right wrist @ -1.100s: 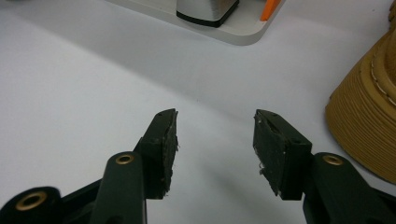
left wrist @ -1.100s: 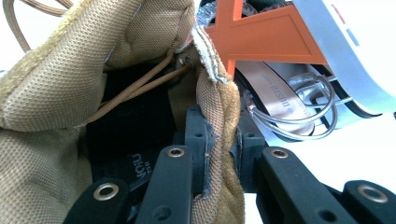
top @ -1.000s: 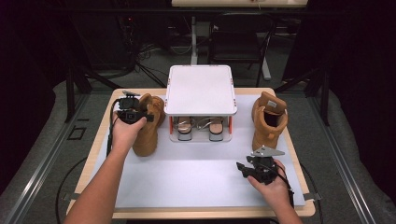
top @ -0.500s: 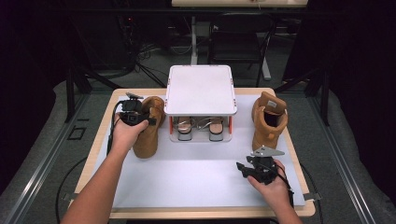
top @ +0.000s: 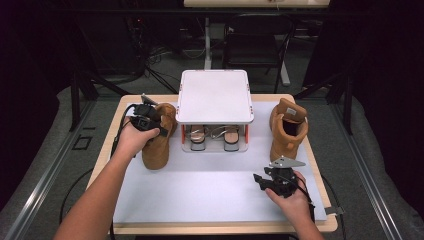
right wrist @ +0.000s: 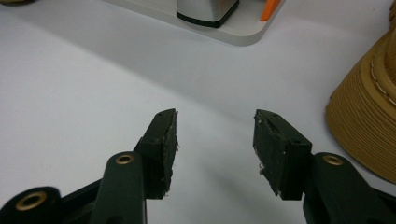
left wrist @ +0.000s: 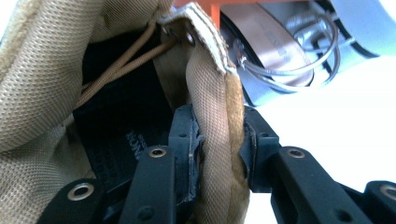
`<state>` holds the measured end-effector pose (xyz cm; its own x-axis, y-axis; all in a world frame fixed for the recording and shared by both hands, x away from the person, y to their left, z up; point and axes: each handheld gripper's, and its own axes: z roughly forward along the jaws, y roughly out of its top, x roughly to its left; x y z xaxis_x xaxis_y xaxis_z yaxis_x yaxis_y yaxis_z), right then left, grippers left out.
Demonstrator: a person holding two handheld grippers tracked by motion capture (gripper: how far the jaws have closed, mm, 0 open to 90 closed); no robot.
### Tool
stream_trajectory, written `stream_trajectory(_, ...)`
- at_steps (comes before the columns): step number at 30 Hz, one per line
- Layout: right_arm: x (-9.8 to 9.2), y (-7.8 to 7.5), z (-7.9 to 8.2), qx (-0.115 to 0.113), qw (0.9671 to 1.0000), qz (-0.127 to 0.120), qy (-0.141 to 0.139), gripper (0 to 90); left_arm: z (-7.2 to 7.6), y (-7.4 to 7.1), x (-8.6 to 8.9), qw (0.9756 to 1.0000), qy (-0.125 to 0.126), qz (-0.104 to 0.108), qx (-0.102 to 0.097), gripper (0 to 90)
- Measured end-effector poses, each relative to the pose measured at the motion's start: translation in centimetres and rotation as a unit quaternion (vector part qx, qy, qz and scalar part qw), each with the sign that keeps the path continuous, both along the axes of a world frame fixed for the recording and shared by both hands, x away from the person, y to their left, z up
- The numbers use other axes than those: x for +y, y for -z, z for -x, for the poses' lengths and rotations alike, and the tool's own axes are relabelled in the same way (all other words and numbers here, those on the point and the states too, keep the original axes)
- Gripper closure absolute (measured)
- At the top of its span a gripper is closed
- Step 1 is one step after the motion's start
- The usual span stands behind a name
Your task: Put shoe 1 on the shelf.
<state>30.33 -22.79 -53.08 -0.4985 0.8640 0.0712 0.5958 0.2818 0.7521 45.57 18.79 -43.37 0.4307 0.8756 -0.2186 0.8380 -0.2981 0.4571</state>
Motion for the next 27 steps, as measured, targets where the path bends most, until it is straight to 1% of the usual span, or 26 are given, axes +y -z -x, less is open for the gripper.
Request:
stream_trajectory(4,0.0,0.0,0.0,0.0,1.0,-0.002,-0.001,49.6,0.0,-0.4,-0.1,0.9997,0.013,-0.02,0.007,68.1)
stream_trajectory(7,0.0,0.0,0.0,0.0,1.0,0.0,0.001,49.6,-0.1,-0.7,0.0,0.9993,0.018,-0.028,0.015,67.1)
stream_trajectory(9,-0.1,0.0,0.0,-0.001,1.0,0.0,0.001,49.6,-0.1,-0.8,-0.1,0.999,0.015,-0.034,0.025,65.4)
stream_trajectory(11,-0.1,-0.1,0.0,-0.001,1.0,0.0,0.003,49.6,-0.2,-0.8,-0.1,0.9987,0.003,-0.032,0.039,62.8)
stream_trajectory(12,-0.1,-0.1,0.0,-0.001,1.0,0.0,0.002,49.6,-0.3,-0.9,-0.2,0.998,-0.012,-0.032,0.054,63.0)
stream_trajectory(13,-0.1,-0.1,0.0,0.0,1.0,0.001,0.002,49.6,-0.4,-0.9,-0.2,0.9974,-0.018,-0.032,0.062,63.1)
stream_trajectory(14,-0.1,0.0,0.0,-0.001,1.0,0.0,0.004,49.6,-0.5,-0.9,-0.2,0.9965,-0.031,-0.029,0.072,63.4)
stream_trajectory(15,-0.1,0.0,0.0,0.0,1.0,0.002,0.003,49.6,-0.7,-1.0,-0.3,0.9951,-0.042,-0.027,0.085,63.8)
stream_trajectory(17,-0.1,0.0,0.0,0.0,1.0,0.0,0.001,49.6,-0.9,-1.0,-0.4,0.993,-0.056,-0.021,0.102,66.1)
stream_trajectory(18,0.0,0.0,0.0,0.0,1.0,0.0,0.002,49.6,-1.1,-1.1,-0.5,0.9916,-0.063,-0.024,0.111,67.0)
stream_trajectory(20,0.0,0.0,0.1,0.0,1.0,0.0,0.002,49.6,-1.2,-1.2,-1.0,0.9901,-0.066,-0.034,0.119,70.7)
stream_trajectory(21,0.0,0.0,0.1,0.0,1.0,0.0,0.002,49.6,-1.3,-1.3,-1.3,0.9892,-0.069,-0.047,0.12,73.1)
stream_trajectory(23,-0.1,-0.1,0.1,0.0,1.0,0.0,0.001,49.6,-1.3,-1.4,-1.8,0.9875,-0.073,-0.064,0.124,75.8)
stream_trajectory(24,-0.1,-0.1,0.1,0.0,1.0,0.0,0.001,49.6,-1.3,-1.5,-2.1,0.9862,-0.082,-0.067,0.127,76.3)
stream_trajectory(25,-0.1,-0.1,0.1,-0.001,1.0,-0.002,0.002,49.6,-1.4,-1.6,-2.2,0.9855,-0.082,-0.073,0.13,76.9)
stream_trajectory(27,-0.1,-0.1,0.1,-0.001,1.0,-0.002,0.001,49.6,-1.3,-1.6,-2.3,0.984,-0.088,-0.073,0.136,77.4)
